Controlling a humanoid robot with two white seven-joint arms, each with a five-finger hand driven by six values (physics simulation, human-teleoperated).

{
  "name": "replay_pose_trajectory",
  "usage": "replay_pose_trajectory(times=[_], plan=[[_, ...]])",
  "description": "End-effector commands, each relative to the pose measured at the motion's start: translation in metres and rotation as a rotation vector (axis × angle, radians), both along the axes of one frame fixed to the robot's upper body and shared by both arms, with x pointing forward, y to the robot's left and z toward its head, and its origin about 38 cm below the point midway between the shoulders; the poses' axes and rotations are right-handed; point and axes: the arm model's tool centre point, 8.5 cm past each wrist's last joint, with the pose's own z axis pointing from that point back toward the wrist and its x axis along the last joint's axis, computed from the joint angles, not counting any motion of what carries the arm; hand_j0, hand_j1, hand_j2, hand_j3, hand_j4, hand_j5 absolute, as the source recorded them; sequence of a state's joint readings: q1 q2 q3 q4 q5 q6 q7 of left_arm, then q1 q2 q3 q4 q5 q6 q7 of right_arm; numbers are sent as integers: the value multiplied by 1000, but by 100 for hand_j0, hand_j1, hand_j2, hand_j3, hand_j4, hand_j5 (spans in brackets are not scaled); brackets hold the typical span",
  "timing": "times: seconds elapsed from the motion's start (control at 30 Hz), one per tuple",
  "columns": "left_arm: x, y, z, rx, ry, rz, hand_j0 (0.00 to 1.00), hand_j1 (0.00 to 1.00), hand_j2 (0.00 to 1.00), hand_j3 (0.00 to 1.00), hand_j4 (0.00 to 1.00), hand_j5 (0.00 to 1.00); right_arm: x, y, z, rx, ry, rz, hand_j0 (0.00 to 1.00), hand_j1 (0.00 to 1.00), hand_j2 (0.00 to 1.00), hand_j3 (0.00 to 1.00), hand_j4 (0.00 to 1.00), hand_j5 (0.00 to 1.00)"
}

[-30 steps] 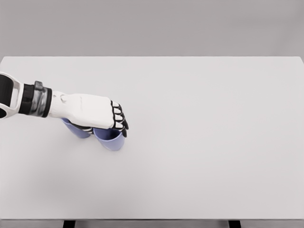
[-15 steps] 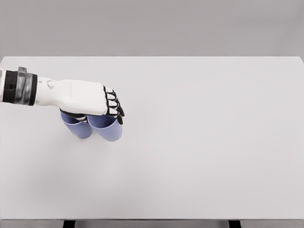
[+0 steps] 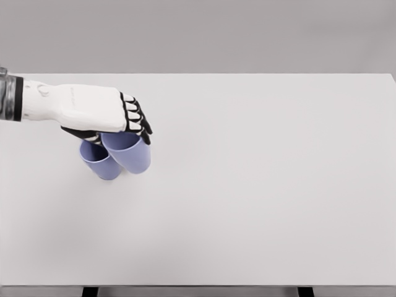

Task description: Place the right cup on the left cup with left arm

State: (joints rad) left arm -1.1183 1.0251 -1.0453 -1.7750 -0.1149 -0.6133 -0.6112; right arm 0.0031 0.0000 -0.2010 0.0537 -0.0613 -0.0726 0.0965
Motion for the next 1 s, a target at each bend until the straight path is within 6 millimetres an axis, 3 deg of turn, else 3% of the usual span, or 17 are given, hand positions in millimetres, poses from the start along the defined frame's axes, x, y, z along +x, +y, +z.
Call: replay_pose_trajectory(times=[0.0, 0.2, 0.3, 0.67, 0.97], plan=[[-1, 7, 3, -7, 6, 19, 75, 75, 75, 75, 75, 75, 0, 0, 0, 0, 0, 0, 100, 100, 100, 100, 100, 100], [1, 10, 15, -16, -10, 25, 75, 75, 75, 75, 75, 75, 0, 0, 0, 0, 0, 0, 100, 100, 100, 100, 100, 100], [0, 20, 22, -16, -17, 51, 75, 75, 75, 75, 75, 75, 0, 0, 0, 0, 0, 0, 100, 100, 100, 100, 100, 100], [8, 32, 26, -11, -27, 95, 74, 74, 74, 74, 74, 74, 0, 0, 0, 0, -1, 0, 100, 100, 100, 100, 100, 100], [15, 55, 32, 7, -43, 169, 73, 73, 73, 73, 73, 73, 0, 0, 0, 0, -1, 0, 100, 100, 100, 100, 100, 100]])
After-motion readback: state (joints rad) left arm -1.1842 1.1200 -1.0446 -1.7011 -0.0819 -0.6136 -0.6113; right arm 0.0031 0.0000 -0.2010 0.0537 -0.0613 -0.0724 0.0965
